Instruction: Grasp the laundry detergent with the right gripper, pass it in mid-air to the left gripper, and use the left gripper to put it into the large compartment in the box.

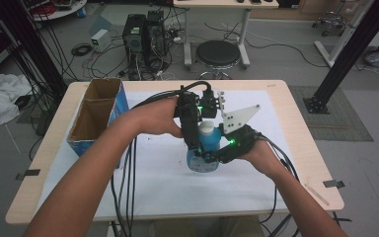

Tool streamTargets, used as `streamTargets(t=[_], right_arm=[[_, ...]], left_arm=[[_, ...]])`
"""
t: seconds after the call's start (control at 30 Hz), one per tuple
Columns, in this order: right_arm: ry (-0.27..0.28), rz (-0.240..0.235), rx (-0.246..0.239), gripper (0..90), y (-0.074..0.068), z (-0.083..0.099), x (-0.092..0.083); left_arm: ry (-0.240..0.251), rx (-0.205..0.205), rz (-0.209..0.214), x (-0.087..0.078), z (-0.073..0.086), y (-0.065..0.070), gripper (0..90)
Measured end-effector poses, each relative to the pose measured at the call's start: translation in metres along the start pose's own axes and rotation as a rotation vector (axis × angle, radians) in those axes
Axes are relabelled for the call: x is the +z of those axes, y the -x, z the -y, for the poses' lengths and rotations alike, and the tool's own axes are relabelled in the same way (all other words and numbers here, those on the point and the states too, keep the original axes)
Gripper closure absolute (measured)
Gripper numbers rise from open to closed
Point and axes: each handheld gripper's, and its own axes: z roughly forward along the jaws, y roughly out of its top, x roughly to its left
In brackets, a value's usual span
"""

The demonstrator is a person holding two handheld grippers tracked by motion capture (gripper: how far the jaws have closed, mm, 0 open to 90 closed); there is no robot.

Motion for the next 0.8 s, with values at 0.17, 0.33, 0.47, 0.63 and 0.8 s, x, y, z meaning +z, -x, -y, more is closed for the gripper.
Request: streamTargets(t=[0.17, 0.33, 0.47, 0.63, 0.8], right_arm=[[-0.009, -0.003, 0.003, 44.9, -0.002, 0.0, 0.0], [-0.005, -0.007, 0.009, 44.9, -0.001, 0.0, -0.001], [-0.008, -0.007, 0.012, 44.9, -0.001, 0.0, -0.001], [-0.005, -0.006, 0.003, 44.8, -0.001, 0.0, -0.001], [-0.002, -0.007, 0.009, 44.9, -0.002, -0.001, -0.002]], left_arm=[[-0.01, 0.006, -0.001, 0.004, -0.007, -0.001, 8.8], [-0.018, 0.009, 0.001, 0.007, -0.009, -0.001, 8.9], [-0.024, 0.01, -0.001, 0.009, -0.01, -0.002, 8.9], [-0.026, 0.003, 0.003, 0.012, -0.01, -0.002, 9.6], [-0.028, 0.008, 0.0, 0.014, -0.011, -0.003, 9.6]])
